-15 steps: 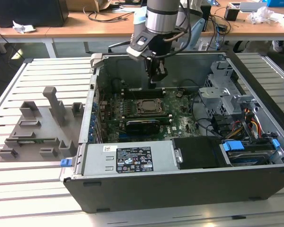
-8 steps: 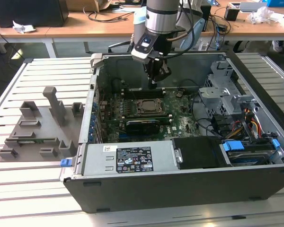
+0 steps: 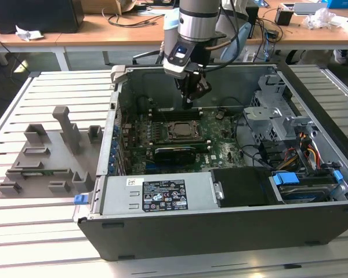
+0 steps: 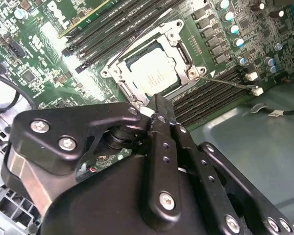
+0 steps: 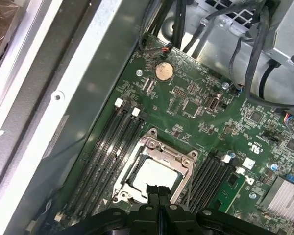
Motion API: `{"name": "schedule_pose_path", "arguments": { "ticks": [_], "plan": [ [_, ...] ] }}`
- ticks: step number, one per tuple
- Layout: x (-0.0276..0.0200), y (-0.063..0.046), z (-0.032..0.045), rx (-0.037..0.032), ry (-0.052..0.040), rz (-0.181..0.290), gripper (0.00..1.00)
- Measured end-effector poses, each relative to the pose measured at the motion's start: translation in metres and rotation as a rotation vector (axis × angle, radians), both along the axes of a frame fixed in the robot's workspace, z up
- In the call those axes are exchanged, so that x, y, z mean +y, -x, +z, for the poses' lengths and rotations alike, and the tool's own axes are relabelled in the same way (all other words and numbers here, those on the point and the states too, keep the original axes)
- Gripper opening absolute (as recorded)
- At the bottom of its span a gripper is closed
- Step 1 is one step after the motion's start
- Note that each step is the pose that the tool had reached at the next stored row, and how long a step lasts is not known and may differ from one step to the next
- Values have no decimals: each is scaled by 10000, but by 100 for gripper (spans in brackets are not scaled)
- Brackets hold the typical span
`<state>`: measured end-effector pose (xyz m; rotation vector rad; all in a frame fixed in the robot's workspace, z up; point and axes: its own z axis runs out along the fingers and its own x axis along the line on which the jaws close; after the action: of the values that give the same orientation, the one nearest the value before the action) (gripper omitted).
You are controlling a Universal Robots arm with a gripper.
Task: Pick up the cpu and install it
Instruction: 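Install the first cpu locking lever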
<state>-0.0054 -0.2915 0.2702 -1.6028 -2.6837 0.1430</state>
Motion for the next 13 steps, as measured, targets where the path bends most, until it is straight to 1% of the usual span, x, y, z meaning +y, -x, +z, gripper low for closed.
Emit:
{"name": "schedule_pose_path", "arguments": {
  "ticks": [5,7,9,11,13],
  "plan": [
    [0,0,0,0,0,440,11],
    [0,0,0,0,1,753,11],
    [0,0,0,0,0,922,11],
    [0,0,0,0,1,1261,11],
    [0,0,0,-1,0,1502,11]
  ]
}}
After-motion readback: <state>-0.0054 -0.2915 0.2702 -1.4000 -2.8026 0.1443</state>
